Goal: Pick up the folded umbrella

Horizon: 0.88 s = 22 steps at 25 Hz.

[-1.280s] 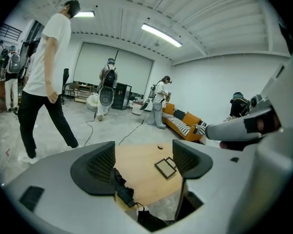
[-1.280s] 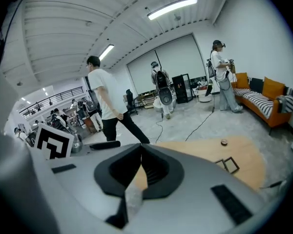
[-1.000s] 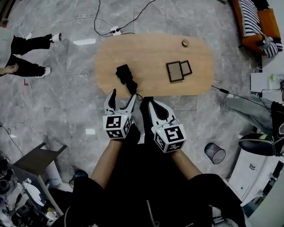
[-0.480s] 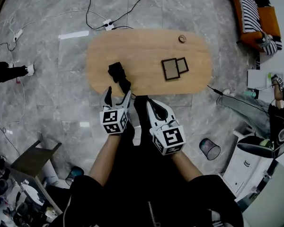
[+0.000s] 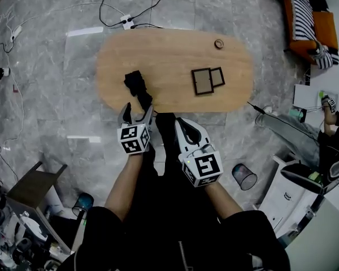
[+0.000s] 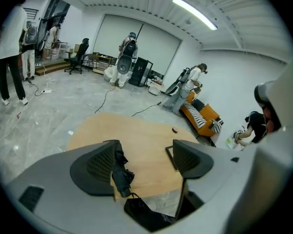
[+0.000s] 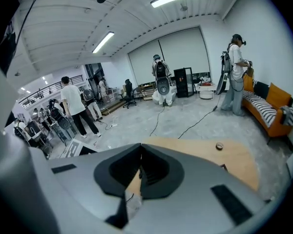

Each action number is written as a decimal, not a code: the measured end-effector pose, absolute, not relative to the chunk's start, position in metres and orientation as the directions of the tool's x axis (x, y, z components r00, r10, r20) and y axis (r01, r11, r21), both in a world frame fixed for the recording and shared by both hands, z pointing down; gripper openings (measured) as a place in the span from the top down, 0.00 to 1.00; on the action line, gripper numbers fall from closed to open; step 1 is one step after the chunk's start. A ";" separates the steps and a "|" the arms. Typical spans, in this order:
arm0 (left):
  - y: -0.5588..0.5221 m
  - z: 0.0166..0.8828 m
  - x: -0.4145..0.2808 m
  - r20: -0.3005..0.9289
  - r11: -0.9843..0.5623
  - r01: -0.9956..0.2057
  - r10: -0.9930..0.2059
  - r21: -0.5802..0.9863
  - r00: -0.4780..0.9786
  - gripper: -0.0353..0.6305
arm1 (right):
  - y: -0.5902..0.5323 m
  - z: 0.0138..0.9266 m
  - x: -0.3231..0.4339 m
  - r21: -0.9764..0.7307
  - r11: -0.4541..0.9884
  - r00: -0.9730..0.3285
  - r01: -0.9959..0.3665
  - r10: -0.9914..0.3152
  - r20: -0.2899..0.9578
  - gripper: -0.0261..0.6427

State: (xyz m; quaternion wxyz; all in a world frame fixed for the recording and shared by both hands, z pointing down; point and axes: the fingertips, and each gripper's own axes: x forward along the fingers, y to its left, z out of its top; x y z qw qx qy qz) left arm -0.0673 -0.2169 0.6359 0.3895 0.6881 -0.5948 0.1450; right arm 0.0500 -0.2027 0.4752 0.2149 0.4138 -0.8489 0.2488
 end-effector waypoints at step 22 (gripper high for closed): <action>-0.224 0.726 -0.067 0.752 0.176 -0.912 -0.633 0.371 0.184 0.40 | -0.222 0.504 0.042 -0.248 0.606 -0.603 -0.756 -0.496 0.625 0.94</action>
